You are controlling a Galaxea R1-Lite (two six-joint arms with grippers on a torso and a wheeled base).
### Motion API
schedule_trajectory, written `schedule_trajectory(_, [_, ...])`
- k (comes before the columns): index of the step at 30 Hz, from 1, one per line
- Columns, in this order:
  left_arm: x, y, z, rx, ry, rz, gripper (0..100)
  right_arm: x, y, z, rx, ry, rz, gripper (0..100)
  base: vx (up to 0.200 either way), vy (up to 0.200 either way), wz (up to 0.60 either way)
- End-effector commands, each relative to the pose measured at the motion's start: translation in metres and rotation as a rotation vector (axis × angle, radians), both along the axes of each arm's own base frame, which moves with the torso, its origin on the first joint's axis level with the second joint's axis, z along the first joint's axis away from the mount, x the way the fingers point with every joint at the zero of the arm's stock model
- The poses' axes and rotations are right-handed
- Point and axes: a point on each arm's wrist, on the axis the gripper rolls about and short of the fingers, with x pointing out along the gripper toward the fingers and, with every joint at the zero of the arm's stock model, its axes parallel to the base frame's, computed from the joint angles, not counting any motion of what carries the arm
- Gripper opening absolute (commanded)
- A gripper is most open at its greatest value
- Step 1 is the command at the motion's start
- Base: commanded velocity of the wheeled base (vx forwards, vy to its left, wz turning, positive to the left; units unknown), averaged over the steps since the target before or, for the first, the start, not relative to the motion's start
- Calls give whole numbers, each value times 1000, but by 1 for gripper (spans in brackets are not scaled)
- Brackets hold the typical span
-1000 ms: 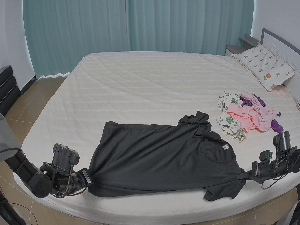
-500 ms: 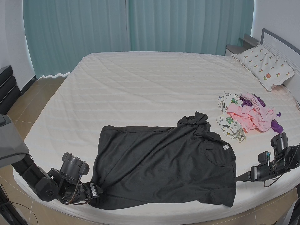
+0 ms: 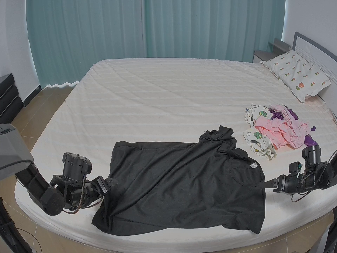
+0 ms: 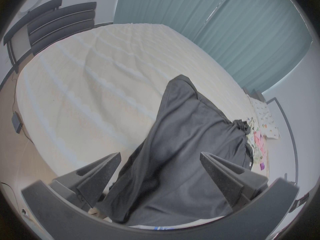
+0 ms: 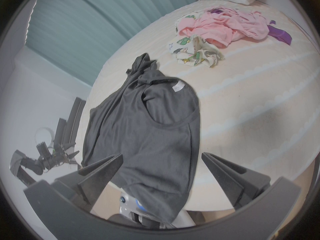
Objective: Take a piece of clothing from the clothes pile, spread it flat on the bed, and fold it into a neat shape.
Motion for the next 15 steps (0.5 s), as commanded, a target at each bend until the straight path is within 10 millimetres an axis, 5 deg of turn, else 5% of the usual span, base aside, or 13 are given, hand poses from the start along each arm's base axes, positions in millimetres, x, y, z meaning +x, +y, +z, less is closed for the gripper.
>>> schedule_trajectory(1, [26,6,-11,-11,-24,54,100,10,7,-15,14,30,-57,100,0,0,0])
schedule_trajectory(12, [45,6,-7,-37,-71,72,100,6,24,-13,14,15,-59,100,0,0,0])
schedule_trajectory(15, [46,6,-8,-45,-68,66,100,6,24,-14,11,19,-59,100,200,0,0])
